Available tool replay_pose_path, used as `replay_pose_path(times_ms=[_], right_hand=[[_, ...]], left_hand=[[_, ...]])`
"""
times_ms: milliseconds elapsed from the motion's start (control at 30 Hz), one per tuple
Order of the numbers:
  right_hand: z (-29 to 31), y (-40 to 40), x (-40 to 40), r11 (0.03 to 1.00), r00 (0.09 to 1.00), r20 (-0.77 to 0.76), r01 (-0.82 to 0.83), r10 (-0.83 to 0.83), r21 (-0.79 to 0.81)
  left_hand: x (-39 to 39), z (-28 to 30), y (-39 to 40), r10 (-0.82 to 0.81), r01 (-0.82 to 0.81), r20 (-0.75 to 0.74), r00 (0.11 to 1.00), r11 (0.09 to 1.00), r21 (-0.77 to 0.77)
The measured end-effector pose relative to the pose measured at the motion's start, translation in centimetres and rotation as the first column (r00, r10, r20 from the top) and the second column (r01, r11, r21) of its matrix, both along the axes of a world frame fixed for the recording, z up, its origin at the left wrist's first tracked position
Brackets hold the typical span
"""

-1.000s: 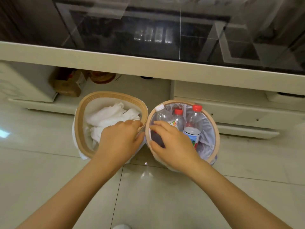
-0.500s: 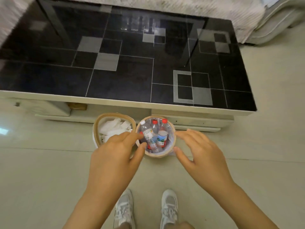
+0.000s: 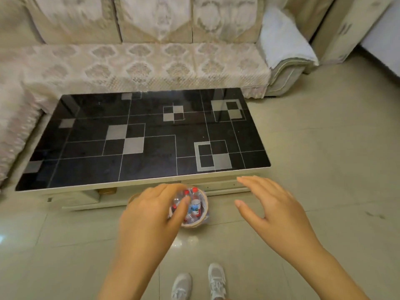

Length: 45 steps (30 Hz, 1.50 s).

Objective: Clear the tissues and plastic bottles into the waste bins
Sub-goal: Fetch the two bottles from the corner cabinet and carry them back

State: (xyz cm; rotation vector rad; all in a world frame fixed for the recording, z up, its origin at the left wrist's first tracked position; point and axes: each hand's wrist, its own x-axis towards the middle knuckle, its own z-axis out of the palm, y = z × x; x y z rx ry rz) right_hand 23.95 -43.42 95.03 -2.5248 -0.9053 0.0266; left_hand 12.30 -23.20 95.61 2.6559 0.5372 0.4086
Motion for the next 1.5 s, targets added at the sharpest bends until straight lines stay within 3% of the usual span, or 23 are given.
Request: replay_pose_path(times_ms=[367, 667, 833, 1200, 1500], right_hand=[[5.2, -3.9, -4.2, 0.927, 0.929, 0.069, 0.354, -0.364, 0.121], [6.7, -11.3, -3.6, 0.81, 0.804, 0.119, 0.565, -0.583, 0.156], [7.0, -18.0, -0.4, 0.765, 0.754, 0.133, 0.628, -0.643, 0.14], [7.8, -35.2, 8.5, 0.723, 0.715, 0.109, 0.682, -0.691, 0.113], [6.7, -40.9, 19.5, 0.705, 0.702, 0.068, 0.701, -0.709, 0.107]], left_hand=[[4.0, 7.6, -0.3, -0.307, 0.297, 0.053, 0.95, 0.944, 0.145], [9.7, 9.0, -7.8, -0.54, 0.527, 0.067, 0.839, 0.837, 0.15], [15.1, 9.0, -14.7, -0.62, 0.602, 0.114, 0.776, 0.783, 0.158], [25.7, 7.9, -31.4, -0.647, 0.637, 0.102, 0.756, 0.762, 0.114], [38.0, 6.9, -37.3, -0.664, 0.654, 0.039, 0.746, 0.743, 0.138]])
